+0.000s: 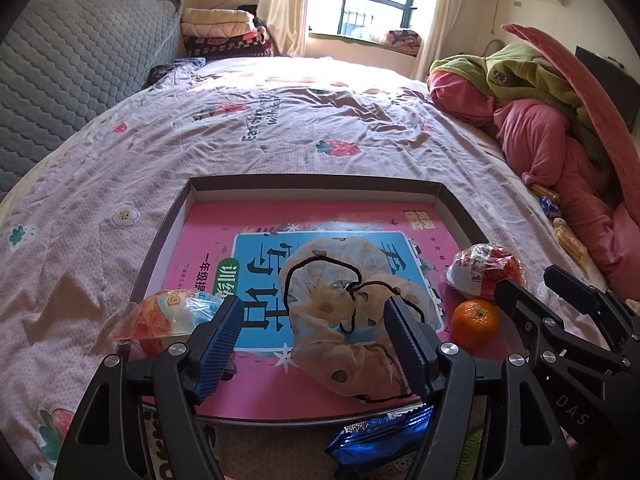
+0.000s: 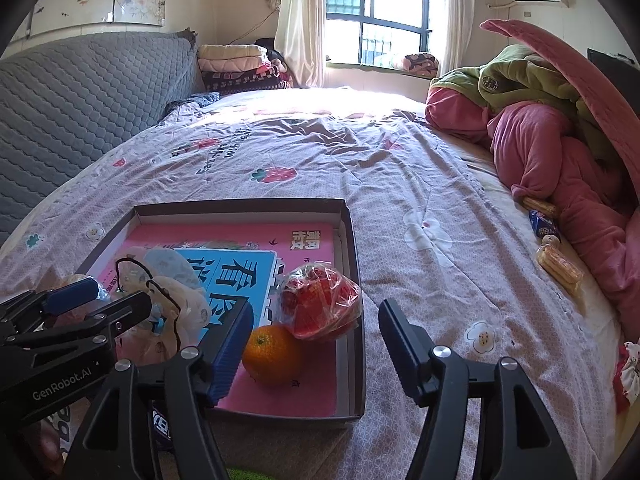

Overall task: Organize objects
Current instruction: 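Withdraw both open tools from the tray, then move left tool toward blue snack packet while right tool approaches green fuzzy ring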

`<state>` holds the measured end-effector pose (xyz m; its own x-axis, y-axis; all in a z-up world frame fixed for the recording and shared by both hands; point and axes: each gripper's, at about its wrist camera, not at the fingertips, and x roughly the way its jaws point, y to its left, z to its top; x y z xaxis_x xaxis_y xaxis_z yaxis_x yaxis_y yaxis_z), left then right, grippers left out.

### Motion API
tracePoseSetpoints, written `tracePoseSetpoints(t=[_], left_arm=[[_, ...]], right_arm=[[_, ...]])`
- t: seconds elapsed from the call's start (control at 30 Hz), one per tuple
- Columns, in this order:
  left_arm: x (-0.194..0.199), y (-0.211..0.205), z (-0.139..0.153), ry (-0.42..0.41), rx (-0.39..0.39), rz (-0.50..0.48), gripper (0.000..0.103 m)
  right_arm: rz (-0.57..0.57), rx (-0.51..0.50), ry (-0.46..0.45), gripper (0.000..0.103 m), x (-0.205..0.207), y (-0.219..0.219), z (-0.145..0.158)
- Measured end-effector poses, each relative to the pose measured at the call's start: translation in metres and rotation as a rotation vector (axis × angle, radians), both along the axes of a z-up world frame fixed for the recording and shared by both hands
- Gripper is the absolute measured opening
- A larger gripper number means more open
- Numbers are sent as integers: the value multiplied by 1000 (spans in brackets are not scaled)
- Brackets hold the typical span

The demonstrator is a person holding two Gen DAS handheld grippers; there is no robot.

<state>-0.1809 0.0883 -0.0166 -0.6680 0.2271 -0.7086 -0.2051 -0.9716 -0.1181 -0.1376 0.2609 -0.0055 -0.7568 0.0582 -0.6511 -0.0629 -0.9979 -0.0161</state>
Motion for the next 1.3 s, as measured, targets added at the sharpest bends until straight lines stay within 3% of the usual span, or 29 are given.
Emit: tracePoseSetpoints(t=[0.63,0.83,1.3], left_arm=[[21,-35,41,105,88,53,76],[34,-47,50,131,81,73,76],[71,-59,44,141,72,101,76]], right_arm=[[15,-25,69,71,14,-2,20],[28,-25,87,72,21,-4,26],[50,-42,129,72,41,-11,41]])
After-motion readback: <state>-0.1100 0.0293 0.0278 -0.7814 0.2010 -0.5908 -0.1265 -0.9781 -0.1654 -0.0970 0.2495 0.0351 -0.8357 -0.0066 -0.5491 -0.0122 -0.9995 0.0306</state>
